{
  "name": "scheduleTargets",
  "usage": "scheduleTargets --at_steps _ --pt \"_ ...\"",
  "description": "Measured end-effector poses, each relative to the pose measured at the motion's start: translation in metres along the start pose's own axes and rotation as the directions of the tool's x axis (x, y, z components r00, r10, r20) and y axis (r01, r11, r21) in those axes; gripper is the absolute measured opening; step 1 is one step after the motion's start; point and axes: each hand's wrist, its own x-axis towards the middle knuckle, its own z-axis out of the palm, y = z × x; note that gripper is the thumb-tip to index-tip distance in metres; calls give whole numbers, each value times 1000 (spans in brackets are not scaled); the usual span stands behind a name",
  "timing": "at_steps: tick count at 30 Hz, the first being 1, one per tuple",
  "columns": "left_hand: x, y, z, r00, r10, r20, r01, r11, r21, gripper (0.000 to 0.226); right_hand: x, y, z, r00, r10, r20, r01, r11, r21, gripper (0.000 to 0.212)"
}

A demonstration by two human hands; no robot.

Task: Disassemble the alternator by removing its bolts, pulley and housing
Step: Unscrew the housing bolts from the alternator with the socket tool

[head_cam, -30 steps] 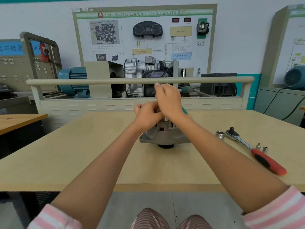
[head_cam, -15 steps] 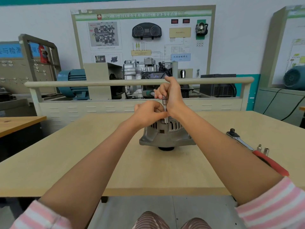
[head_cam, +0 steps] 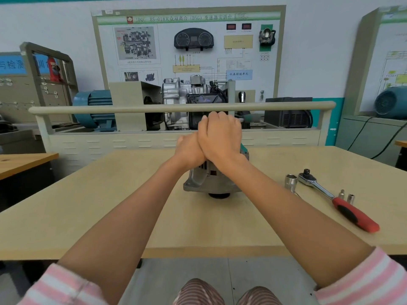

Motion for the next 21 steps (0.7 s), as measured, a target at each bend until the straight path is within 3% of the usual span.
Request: scheduleTargets --at_steps 2,4,8,11,16,18,21 --pt "1 -1 1 1000 -8 1 8 999 34 10 -1 -3 -2 999 34 38 -28 989 -147 46" --pt "-1 0 0 1000 -9 20 9 1000 10 10 1 -2 -5 998 -12 64 21 990 -136 52" --pt "-2 -1 -1 1000 -3 17 4 994 -109 13 9 14 -12 983 -158 90 149 984 96 41" --pt "-2 -3 3 1000 8 3 -8 988 -154 18 11 28 -11 974 -198 112 179 971 160 32" --pt "-2 -4 3 1000 14 5 -13 982 -191 23 16 26 -6 986 -73 150 0 899 439 50" --pt "-4 -4 1 999 5 37 3 973 -230 20 19 23 -2 964 71 255 -220 749 625 52" --pt "-6 -3 -2 998 -22 61 39 954 -298 16 23 19 0 883 143 447 -467 374 801 53"
